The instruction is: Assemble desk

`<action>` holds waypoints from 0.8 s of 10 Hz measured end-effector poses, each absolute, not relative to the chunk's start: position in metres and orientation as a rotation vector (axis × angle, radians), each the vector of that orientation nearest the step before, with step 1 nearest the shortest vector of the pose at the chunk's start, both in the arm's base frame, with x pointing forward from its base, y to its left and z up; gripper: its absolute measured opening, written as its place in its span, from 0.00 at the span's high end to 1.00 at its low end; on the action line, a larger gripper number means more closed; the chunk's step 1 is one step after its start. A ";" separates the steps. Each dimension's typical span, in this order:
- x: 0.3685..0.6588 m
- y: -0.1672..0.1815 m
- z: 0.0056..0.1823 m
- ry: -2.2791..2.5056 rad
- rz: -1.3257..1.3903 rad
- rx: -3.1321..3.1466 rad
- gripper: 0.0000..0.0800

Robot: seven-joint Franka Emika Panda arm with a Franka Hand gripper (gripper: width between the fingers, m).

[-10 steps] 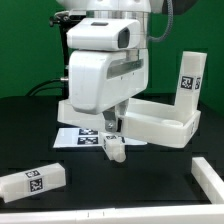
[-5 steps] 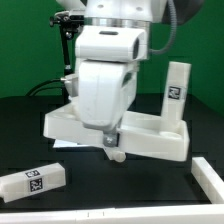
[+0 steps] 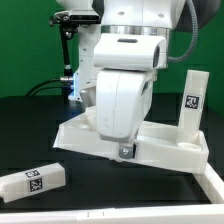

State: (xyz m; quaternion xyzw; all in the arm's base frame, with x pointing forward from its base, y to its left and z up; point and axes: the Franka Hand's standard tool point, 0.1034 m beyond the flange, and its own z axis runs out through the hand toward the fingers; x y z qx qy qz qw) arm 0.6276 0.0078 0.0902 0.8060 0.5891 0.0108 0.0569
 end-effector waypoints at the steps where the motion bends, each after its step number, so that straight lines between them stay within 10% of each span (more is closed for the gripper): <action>1: 0.627 0.004 0.089 1.799 0.026 2.433 0.94; 8: 0.658 -0.020 0.078 1.954 -0.001 2.302 0.94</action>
Offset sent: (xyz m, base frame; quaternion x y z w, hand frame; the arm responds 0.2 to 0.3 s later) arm 0.0622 0.0162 -0.0071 0.0238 0.0777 -0.1346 0.9876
